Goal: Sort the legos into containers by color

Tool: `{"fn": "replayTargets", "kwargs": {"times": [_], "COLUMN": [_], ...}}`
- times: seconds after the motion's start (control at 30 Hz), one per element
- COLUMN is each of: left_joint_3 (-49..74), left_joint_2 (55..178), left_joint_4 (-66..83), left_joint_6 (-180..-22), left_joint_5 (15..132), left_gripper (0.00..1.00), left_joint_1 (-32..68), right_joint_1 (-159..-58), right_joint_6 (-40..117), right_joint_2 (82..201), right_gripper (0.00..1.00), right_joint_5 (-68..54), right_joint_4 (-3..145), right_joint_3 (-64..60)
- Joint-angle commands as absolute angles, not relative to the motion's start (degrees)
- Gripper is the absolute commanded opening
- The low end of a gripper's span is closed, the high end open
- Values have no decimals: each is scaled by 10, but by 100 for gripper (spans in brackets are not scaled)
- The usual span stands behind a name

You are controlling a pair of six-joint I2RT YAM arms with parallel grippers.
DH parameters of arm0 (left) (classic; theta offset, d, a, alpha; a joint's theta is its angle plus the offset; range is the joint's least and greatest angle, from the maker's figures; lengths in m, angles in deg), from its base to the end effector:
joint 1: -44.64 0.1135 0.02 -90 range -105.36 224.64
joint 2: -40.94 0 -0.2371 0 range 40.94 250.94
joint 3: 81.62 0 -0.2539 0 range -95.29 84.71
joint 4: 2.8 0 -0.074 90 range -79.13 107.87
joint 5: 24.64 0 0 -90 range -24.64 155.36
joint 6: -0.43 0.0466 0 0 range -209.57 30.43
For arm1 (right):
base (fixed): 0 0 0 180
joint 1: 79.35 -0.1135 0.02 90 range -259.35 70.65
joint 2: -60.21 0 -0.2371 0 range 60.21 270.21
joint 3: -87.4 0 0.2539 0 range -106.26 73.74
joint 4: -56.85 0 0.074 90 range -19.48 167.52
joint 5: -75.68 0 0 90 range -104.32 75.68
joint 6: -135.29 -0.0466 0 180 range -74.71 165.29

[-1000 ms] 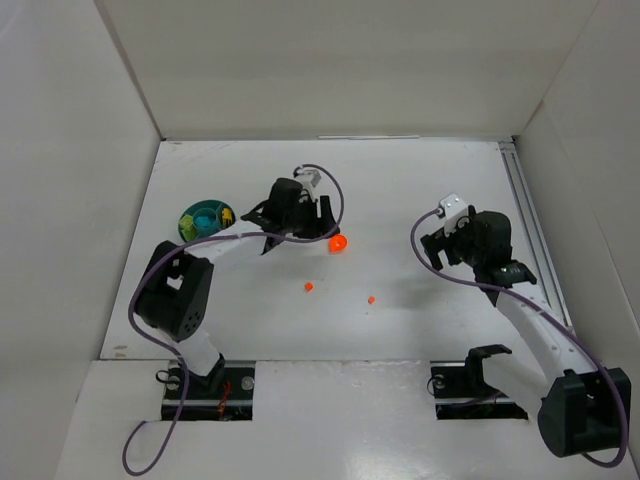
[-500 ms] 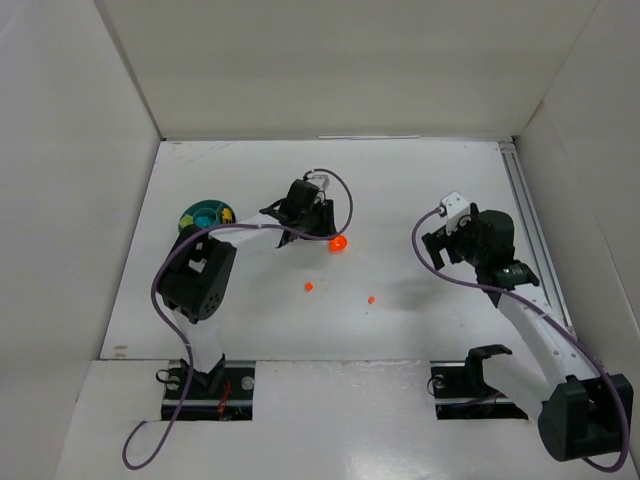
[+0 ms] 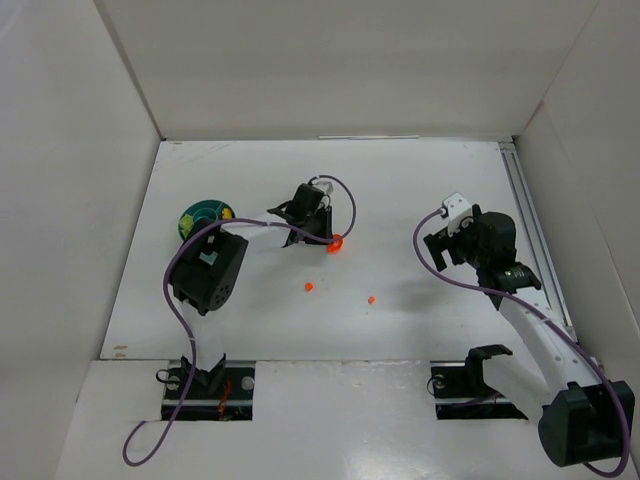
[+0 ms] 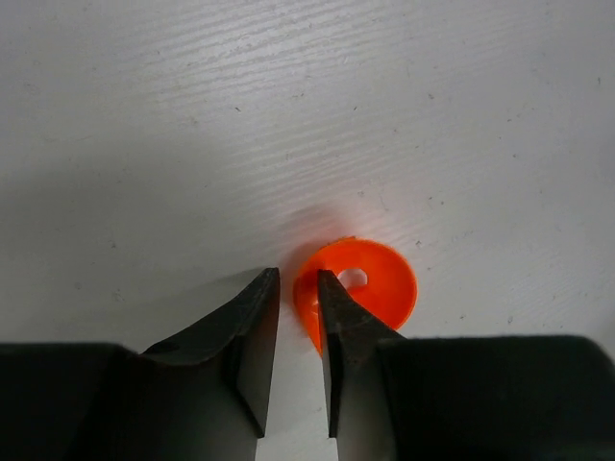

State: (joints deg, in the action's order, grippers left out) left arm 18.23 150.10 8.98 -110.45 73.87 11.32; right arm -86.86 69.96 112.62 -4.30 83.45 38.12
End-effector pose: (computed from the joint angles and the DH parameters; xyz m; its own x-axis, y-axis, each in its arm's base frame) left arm 0.3395 -0.2314 0.1359 -0.7370 0.0627 -0.6729 0.4005 0.8425 -0.3602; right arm 0.2299 0.0385 0.2281 -0.3305 -0.4582 -0.8251 -0.4583 0.8422 -0.2840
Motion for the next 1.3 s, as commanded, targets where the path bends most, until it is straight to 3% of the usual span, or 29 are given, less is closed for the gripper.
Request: {"fn": "replayTargets", "kwargs": {"times": [0.0,0.23,0.3,0.77,1.0,1.17,1.27], "left_joint_3": [160,160,160,195,227,188,170], "left_joint_2": [1500,1494,1489,1423,1305,1262,1241], "left_joint_4": [89,89,89,56,87,236,280], "left_joint_6": [-1098,-1098,-1098,-1087,-1100,-1169,-1200], "left_joint_5": [741,747,747,728,552,286,212], "left_gripper": [18,8,0,0,0,0,0], "left_joint_1": [112,106,101,101,101,121,178], "right_joint_1": [-865,-865,-865,-865,-865,-865,-865], "right_joint_6": [704,704,704,704,704,704,704], "right_joint_2": [1118,1113,1113,1102,1097,1097,1097], "right_gripper": [100,100,100,100,100,100,100], "right_joint_5": [-47,-53,-53,-53,-53,-53,-53], "right_joint_4": [826,826,826,832,832,832,832], "right_joint_3": [381,381,381,386,386,386,386]}}
